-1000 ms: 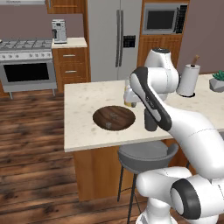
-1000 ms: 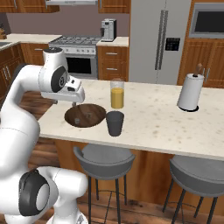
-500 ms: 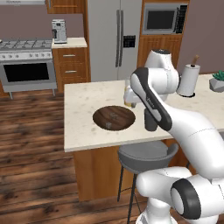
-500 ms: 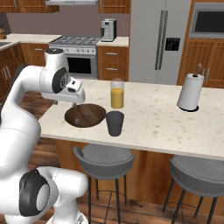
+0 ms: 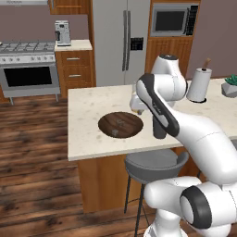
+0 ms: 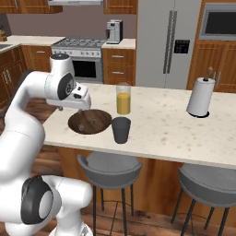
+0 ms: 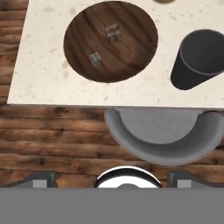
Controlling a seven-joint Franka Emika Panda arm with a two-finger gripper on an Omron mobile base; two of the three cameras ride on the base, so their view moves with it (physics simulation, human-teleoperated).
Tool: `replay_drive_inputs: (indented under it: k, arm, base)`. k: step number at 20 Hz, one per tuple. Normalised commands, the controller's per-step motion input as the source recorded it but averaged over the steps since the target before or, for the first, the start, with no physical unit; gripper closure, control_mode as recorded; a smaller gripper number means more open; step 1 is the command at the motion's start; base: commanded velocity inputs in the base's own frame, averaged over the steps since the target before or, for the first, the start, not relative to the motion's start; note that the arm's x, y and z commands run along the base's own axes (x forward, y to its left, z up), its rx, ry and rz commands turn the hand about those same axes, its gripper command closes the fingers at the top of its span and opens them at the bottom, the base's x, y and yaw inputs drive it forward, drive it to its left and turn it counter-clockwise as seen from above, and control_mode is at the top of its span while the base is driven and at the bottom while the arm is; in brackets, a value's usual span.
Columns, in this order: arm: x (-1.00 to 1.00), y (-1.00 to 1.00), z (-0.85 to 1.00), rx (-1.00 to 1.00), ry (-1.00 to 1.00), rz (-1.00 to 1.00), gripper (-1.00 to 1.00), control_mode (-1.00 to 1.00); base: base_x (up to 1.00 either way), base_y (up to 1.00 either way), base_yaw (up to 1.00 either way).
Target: There are two ice cubes in the ice bowl. Place both ice cubes in the glass cup.
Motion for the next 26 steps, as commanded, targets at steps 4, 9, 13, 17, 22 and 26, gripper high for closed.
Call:
replay_drive_inputs:
  k: [4,9,13,17,22,26]
  arm:
    - [0.14,0.0,-0.06,0.0,0.0,0.0,-1.0,-1.0]
    - [0.15,0.0,-0.05,0.0,0.0,0.0,-1.0,-1.0]
    - [0.18,0.0,-0.05,0.0,0.0,0.0,-1.0,-1.0]
    - [0.15,0.0,-0.04,0.0,0.0,0.0,-1.0,-1.0]
    - [0.12,0.0,-0.04,0.0,0.0,0.0,-1.0,-1.0]
    - [0.14,0.0,-0.13,0.0,0.0,0.0,-1.0,-1.0]
  base:
    - [0.0,0.0,0.0]
    - [0.0,0.0,0.0]
    - [0.0,0.0,0.0]
    - [0.0,0.0,0.0]
    - [0.0,0.0,0.0]
    - [0.0,0.0,0.0]
